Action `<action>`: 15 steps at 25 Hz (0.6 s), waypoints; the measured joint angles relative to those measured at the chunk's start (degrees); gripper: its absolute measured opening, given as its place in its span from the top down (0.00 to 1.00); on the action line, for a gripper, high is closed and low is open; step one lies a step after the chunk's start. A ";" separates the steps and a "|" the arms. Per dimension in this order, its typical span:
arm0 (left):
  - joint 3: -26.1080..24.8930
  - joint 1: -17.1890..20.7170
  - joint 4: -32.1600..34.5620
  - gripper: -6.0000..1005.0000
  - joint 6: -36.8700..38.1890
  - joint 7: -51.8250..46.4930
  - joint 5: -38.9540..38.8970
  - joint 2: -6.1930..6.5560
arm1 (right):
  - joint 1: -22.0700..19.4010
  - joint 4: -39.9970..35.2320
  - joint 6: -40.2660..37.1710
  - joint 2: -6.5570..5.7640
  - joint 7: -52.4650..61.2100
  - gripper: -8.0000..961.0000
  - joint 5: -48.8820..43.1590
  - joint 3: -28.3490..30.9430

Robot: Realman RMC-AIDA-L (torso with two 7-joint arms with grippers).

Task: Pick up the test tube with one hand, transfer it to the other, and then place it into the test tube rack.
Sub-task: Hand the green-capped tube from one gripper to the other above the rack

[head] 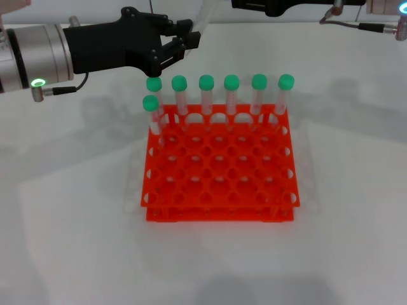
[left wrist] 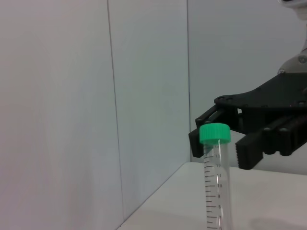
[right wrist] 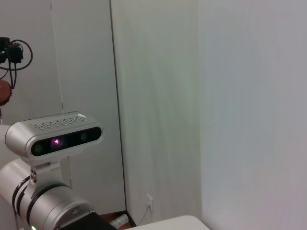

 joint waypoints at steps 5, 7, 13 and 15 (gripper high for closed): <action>0.00 0.00 0.00 0.81 0.06 -0.01 0.00 0.00 | 0.07 0.01 0.00 0.02 0.08 0.50 0.00 0.00; 0.00 -0.06 -0.21 0.81 0.05 -0.01 0.00 -0.02 | 0.20 0.01 -0.01 0.04 0.09 0.58 0.00 0.00; 0.12 -0.20 -0.49 0.81 0.03 0.02 0.00 -0.08 | 0.69 0.00 0.00 0.08 0.09 0.59 0.00 -0.55; 0.15 -0.23 -0.51 0.81 0.01 0.05 0.00 -0.09 | 0.77 0.01 0.02 0.09 0.07 0.59 0.00 -0.60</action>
